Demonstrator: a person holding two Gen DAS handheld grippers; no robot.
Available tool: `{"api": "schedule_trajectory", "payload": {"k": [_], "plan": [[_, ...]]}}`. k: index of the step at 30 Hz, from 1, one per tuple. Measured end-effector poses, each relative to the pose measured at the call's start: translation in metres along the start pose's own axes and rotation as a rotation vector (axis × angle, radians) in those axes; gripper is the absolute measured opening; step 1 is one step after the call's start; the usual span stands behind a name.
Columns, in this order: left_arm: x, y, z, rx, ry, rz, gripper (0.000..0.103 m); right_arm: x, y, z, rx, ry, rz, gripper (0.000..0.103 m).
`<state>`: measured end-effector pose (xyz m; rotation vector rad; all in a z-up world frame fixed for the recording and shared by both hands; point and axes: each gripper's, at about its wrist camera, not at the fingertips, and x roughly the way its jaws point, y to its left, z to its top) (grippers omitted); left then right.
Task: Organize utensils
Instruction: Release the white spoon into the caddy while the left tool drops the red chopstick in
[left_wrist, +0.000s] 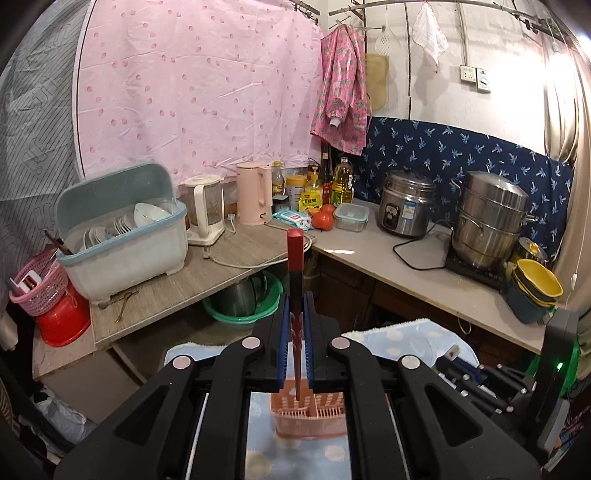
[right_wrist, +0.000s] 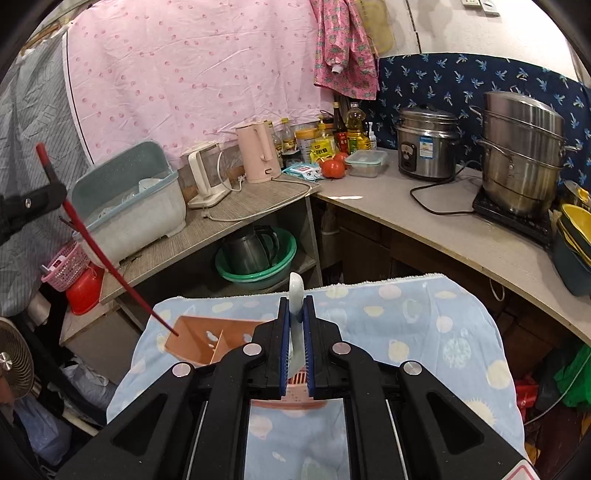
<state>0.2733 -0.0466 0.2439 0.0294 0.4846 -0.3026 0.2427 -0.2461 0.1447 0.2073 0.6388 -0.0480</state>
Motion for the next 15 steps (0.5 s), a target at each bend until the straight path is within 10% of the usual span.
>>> {"api": "schedule_trajectory", "payload": {"k": [15], "plan": [[0.097,0.012,-0.062,-0.033,0.189,0.002,0.007,0.082,-0.006,-0.028,0.013,0.144,-0.051,0.007]]}}
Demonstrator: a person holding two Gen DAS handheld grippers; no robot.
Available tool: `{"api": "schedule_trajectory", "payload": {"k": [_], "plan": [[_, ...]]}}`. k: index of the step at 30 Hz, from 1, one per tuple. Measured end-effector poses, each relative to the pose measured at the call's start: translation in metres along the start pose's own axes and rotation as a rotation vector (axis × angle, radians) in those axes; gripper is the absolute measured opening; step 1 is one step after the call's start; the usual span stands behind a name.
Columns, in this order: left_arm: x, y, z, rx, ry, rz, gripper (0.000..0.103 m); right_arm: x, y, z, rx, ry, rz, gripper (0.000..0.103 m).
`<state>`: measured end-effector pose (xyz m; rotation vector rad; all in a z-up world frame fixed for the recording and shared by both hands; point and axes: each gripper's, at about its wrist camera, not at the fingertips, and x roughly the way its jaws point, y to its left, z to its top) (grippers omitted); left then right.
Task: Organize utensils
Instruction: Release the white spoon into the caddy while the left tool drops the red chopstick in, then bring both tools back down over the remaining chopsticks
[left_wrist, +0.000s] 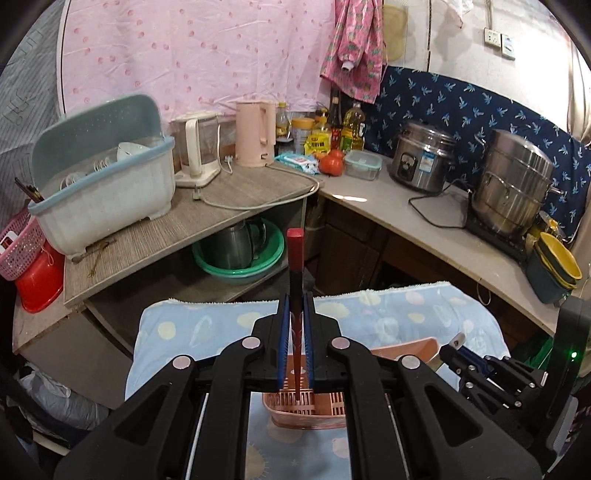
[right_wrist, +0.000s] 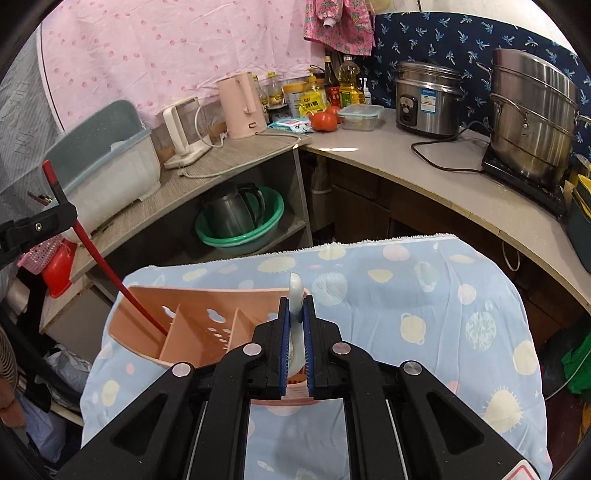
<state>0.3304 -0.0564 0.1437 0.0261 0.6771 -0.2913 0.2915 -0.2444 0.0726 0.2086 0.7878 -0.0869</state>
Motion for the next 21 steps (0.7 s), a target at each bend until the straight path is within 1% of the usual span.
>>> {"api": "schedule_trajectory", "payload": {"k": [4,7,8,9,11,12,14,16,18,21], "plan": [[0.012,0.002,-0.006,-0.002,0.022,0.002,0.007,0.009,-0.001,-0.005,0.001,0.013,-0.005,0.007],[0.017,0.001,-0.01,0.007,0.028,0.006,0.007,0.009,-0.001,-0.007,-0.006,-0.006,-0.028,0.009],[0.019,0.001,-0.01,0.008,0.031,0.008,0.007,0.009,-0.002,-0.008,-0.006,-0.009,-0.034,0.014],[0.02,0.001,-0.012,0.009,0.031,0.012,0.008,0.007,-0.003,-0.008,-0.003,-0.016,-0.038,0.024],[0.021,0.0,-0.013,0.013,0.024,0.022,0.008,0.003,-0.004,-0.009,0.003,-0.03,-0.039,0.035],[0.021,0.0,-0.014,0.012,0.025,0.021,0.009,0.002,-0.004,-0.009,0.004,-0.035,-0.04,0.036],[0.021,0.001,-0.015,0.006,0.031,0.02,0.015,-0.002,-0.004,-0.011,0.001,-0.039,-0.04,0.036],[0.019,0.001,-0.017,0.005,0.027,0.028,0.029,-0.007,-0.005,-0.013,0.002,-0.042,-0.037,0.037],[0.016,0.001,-0.019,0.005,0.024,0.031,0.031,-0.013,-0.005,-0.016,0.004,-0.047,-0.037,0.038],[0.009,0.0,-0.023,0.002,0.026,0.029,0.031,-0.025,-0.007,-0.021,0.007,-0.056,-0.039,0.039]]}}
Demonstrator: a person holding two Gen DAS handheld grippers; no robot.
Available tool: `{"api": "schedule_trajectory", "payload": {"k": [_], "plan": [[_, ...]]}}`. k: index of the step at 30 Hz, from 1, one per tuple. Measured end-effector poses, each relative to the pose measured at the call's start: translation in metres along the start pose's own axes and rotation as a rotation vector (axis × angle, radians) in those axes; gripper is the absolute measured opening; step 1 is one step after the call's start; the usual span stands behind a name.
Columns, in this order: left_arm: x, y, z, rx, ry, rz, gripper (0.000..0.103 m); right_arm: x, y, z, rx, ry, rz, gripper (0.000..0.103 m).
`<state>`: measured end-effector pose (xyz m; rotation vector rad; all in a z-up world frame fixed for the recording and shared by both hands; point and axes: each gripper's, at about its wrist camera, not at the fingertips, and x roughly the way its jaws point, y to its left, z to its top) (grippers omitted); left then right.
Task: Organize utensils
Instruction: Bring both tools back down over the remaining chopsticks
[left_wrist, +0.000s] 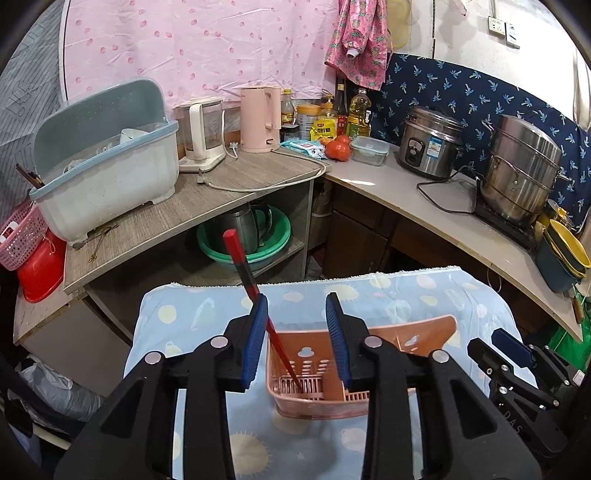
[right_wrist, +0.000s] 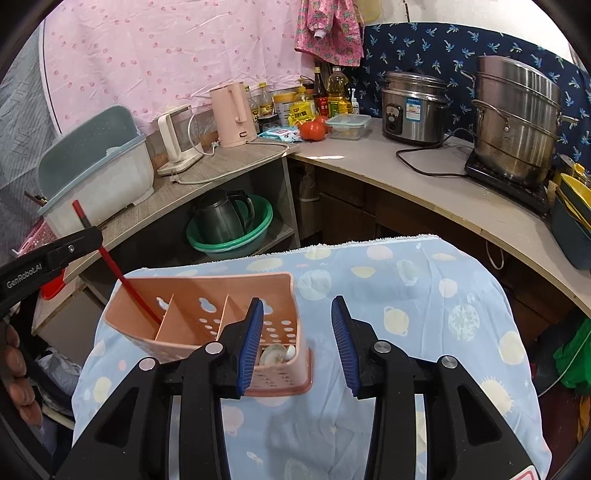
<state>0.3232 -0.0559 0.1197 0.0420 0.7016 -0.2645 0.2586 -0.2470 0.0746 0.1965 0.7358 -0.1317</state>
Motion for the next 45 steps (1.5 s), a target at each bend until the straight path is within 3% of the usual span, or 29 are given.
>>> {"api": "schedule_trajectory", "payload": {"k": [8,19,34,45], "plan": [[-0.029,-0.009,-0.022,0.007,-0.001,-0.007,0.031,-0.042,-0.006,-0.027,-0.018,-0.012,-0.01,0.04],[-0.069,-0.031,-0.078,0.03,0.039,-0.059,0.032,-0.087,-0.02,-0.092,-0.03,0.044,-0.035,0.04],[-0.068,-0.038,-0.182,0.027,0.23,-0.083,0.032,-0.095,-0.035,-0.191,-0.043,0.221,-0.07,0.04],[-0.065,-0.035,-0.245,0.02,0.352,-0.082,0.032,-0.099,-0.036,-0.237,-0.053,0.31,-0.065,0.04]]}}
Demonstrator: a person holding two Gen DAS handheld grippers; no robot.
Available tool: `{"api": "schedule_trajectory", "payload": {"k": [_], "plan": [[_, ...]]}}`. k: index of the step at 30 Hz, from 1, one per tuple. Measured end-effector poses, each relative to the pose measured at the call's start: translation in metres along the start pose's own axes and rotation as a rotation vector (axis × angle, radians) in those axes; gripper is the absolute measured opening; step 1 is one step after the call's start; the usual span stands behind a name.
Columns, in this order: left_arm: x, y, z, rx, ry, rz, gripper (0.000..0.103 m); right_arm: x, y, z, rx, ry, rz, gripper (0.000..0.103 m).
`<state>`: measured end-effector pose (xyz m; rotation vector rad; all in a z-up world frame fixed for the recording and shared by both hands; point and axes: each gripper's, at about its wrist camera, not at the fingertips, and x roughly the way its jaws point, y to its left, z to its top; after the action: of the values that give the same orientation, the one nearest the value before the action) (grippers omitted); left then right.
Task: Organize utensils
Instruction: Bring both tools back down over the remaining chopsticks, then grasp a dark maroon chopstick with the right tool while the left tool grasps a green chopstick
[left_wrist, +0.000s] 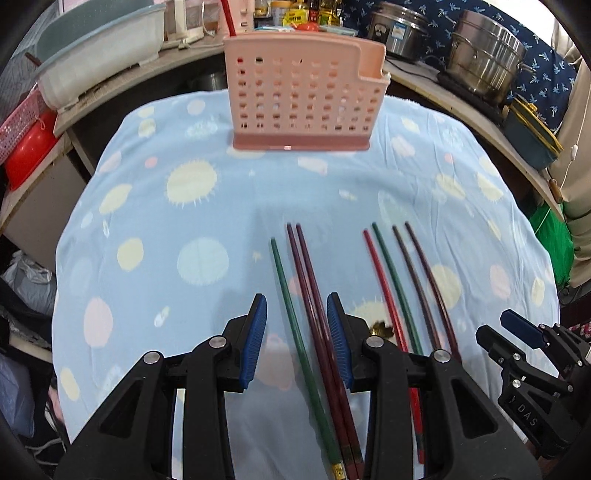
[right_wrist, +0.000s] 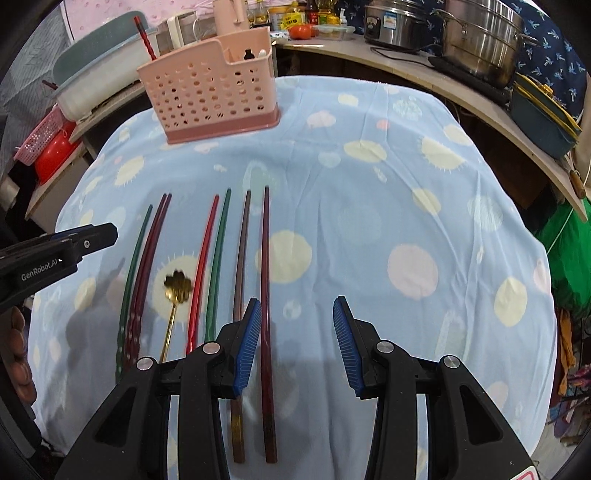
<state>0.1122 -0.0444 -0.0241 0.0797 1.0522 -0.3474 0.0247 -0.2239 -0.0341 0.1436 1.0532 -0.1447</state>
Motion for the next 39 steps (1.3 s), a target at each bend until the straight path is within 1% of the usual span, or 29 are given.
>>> {"api": "schedule_trajectory", "payload": {"k": [10,13,16,18,29,31,33,39], "plan": [[0.002,0.001,-0.038,-0.007,0.058,0.001,0.032,0.001,-0.001,-0.033,-0.013,0.061,0.007,0.04],[0.001,0.0,-0.049,-0.005,0.072,-0.001,0.033,0.001,0.003,-0.043,-0.027,0.078,0.015,0.038],[-0.001,0.0,-0.058,-0.004,0.08,-0.001,0.033,-0.001,0.006,-0.049,-0.038,0.08,0.021,0.034],[-0.003,0.001,-0.064,-0.007,0.086,-0.006,0.033,0.0,0.008,-0.052,-0.041,0.081,0.027,0.029],[-0.009,0.0,-0.081,-0.012,0.1,-0.012,0.033,-0.002,0.011,-0.061,-0.066,0.064,0.02,0.02],[-0.009,-0.001,-0.083,-0.01,0.103,-0.016,0.033,-0.002,0.012,-0.062,-0.071,0.06,0.019,0.015],[-0.009,-0.003,-0.084,-0.006,0.105,-0.02,0.033,-0.003,0.012,-0.063,-0.073,0.06,0.018,0.007],[-0.012,-0.007,-0.087,0.003,0.1,-0.025,0.033,-0.005,0.011,-0.066,-0.066,0.055,0.016,0.007]]}}
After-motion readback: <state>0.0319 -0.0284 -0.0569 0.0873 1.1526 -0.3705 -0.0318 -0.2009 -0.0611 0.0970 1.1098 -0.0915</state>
